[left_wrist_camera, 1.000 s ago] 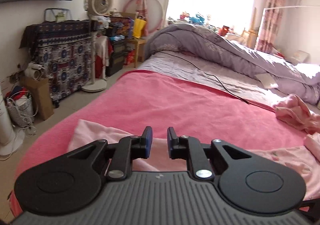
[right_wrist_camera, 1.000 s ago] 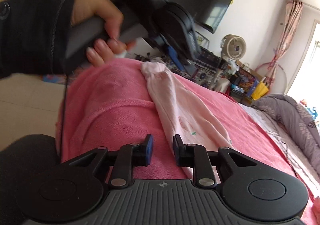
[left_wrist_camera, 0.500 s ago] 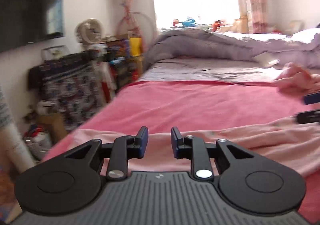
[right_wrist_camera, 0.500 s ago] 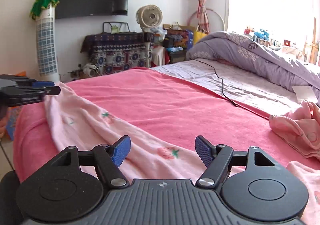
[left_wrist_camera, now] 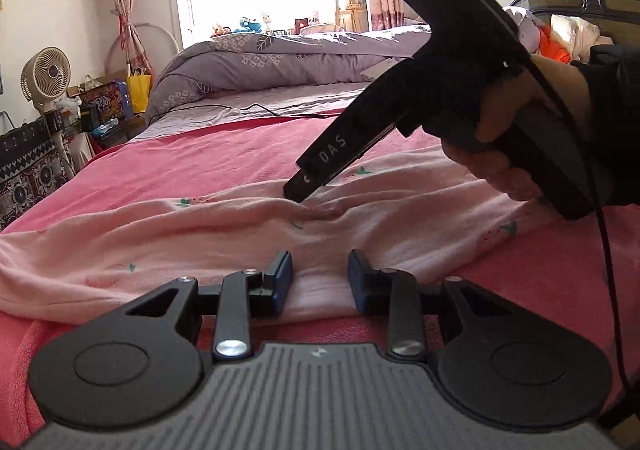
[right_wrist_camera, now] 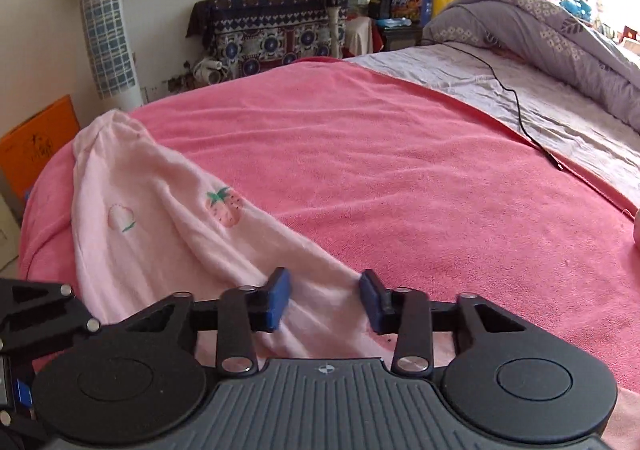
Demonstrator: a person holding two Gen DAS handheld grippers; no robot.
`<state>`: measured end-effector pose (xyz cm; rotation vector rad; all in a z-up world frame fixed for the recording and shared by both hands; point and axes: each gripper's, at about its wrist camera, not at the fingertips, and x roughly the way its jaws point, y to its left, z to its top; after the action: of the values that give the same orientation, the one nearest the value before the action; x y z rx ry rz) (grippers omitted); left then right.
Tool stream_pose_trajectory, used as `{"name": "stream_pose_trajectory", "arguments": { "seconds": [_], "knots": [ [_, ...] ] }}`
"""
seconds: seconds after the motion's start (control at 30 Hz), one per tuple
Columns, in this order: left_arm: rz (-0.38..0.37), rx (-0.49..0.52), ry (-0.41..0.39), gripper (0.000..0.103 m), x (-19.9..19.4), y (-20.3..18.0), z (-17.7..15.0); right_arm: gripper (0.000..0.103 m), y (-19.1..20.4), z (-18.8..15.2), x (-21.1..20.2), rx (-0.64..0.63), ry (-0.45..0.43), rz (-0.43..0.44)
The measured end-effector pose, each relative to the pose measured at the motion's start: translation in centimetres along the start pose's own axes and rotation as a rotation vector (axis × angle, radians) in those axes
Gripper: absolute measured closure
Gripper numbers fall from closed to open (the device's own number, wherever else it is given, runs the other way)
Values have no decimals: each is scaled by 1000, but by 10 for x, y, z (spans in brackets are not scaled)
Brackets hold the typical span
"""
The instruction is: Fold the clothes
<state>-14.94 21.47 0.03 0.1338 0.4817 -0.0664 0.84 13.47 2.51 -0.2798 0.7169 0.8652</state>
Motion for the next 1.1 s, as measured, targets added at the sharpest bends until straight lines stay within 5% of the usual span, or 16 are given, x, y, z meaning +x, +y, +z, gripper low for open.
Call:
{"name": "stream_pose_trajectory", "arguments": {
  "seconds": [0.1,0.2,0.3,0.47,0.57,0.9,1.1],
  "knots": [
    [4,-8,-21,64,-4,3,-4,88,-10,2,1,18,-15,45],
    [3,-16,-34,64,-4,5,-6,56,-7,5,-1,-43,2,86],
    [0,-22,-38,64,-5,7,-7,53,3,6,4,-127,32,91],
    [-3,-31,-44,64,-6,9,-9,80,17,7,6,-203,64,115],
    [-3,-39,-49,64,-6,10,-10,95,26,5,2,-216,46,53],
    [-9,-55,-60,64,-9,9,-14,101,34,9,15,-208,-51,-162],
    [-10,-60,-65,64,-9,9,-15,101,0,22,12,-59,-83,-108]
  ]
}}
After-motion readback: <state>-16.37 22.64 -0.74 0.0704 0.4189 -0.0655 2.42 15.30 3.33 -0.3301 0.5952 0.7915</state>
